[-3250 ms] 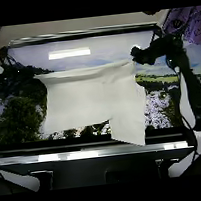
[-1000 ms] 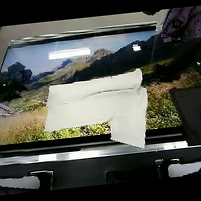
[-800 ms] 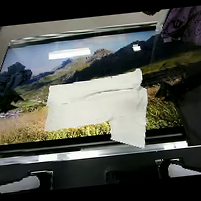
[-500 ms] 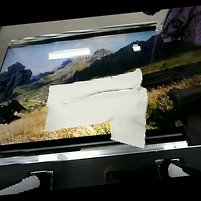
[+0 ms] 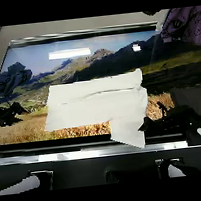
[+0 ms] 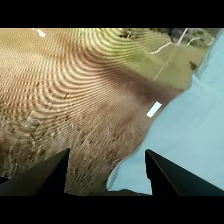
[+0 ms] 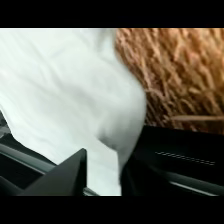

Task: Fold the clothes and pants, and hang the long-sleeved shirts on hangers.

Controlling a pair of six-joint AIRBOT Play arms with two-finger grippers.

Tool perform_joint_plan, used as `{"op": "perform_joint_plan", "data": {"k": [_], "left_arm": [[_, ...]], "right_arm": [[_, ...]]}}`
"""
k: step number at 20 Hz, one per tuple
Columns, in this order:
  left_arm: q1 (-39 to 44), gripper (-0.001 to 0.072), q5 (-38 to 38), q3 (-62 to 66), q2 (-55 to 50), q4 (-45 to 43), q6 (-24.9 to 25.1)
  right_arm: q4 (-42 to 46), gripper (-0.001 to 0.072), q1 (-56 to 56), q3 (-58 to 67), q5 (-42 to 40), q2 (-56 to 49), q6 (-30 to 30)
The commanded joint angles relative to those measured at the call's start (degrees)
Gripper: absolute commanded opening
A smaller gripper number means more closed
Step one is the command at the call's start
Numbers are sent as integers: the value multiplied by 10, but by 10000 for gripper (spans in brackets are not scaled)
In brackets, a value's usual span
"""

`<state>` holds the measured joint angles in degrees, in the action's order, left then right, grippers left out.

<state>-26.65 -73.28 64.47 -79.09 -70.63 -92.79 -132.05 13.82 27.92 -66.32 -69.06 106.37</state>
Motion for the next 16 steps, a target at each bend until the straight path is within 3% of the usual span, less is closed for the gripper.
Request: {"op": "perform_joint_plan", "data": {"k": [1,3,6,16], "left_arm": [[-5,545,-5,-23,0,24,52],[-24,545,1,-67,0,94,126],[-40,544,16,-135,0,148,183],[5,537,17,-187,-22,162,202]], "right_arm": [[-10,29,-30,-6,35,2,-10],[-10,29,-30,-6,25,13,-10],[-10,29,-30,-6,13,48,-17],[-9,29,-30,-6,15,97,-51]]}}
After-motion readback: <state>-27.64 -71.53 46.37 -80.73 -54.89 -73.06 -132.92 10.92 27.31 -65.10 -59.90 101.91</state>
